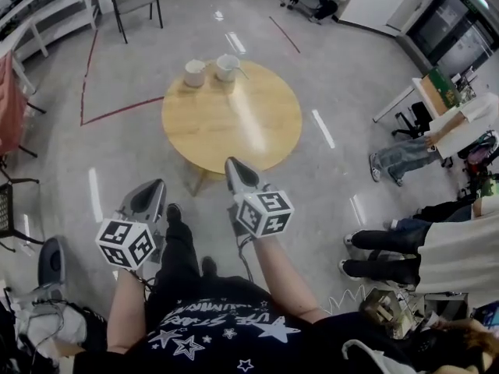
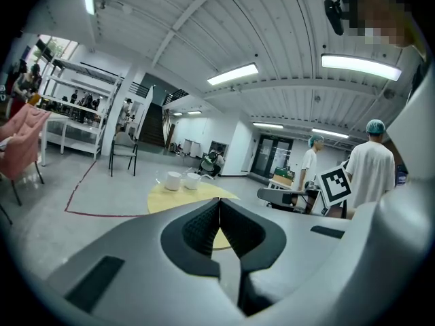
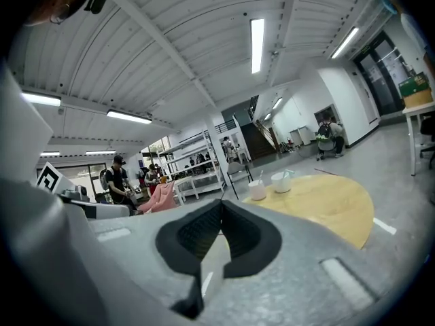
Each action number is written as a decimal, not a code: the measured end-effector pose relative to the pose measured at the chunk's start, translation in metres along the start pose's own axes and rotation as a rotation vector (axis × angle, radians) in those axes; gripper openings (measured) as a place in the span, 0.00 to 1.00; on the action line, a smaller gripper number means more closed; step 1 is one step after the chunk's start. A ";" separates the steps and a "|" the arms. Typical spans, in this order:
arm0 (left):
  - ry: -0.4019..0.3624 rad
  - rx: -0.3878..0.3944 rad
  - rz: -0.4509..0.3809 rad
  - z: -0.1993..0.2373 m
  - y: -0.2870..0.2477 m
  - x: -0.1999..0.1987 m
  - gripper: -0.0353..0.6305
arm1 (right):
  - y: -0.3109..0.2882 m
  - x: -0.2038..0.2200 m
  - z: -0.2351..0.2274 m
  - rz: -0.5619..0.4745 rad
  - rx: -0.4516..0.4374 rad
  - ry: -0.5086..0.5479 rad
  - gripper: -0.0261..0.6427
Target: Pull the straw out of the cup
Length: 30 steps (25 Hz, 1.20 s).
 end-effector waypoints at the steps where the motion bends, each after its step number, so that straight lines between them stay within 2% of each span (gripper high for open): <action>1: 0.003 0.001 0.002 0.004 -0.004 0.000 0.06 | -0.005 0.000 -0.002 0.005 0.001 0.002 0.04; 10: -0.007 0.041 0.011 0.053 -0.059 -0.027 0.06 | -0.067 -0.017 -0.021 0.014 0.042 0.012 0.04; 20: 0.023 0.074 0.036 0.137 -0.130 -0.067 0.06 | -0.165 -0.044 -0.049 0.022 0.099 0.019 0.04; 30: 0.022 0.124 0.056 0.199 -0.194 -0.101 0.06 | -0.244 -0.058 -0.070 0.007 0.161 -0.036 0.04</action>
Point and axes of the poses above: the fingertips, and each gripper's own axes: y backward along the fingers, z to its left, x out of its underside, the point moved 9 cm from there along y, backward along the fingers
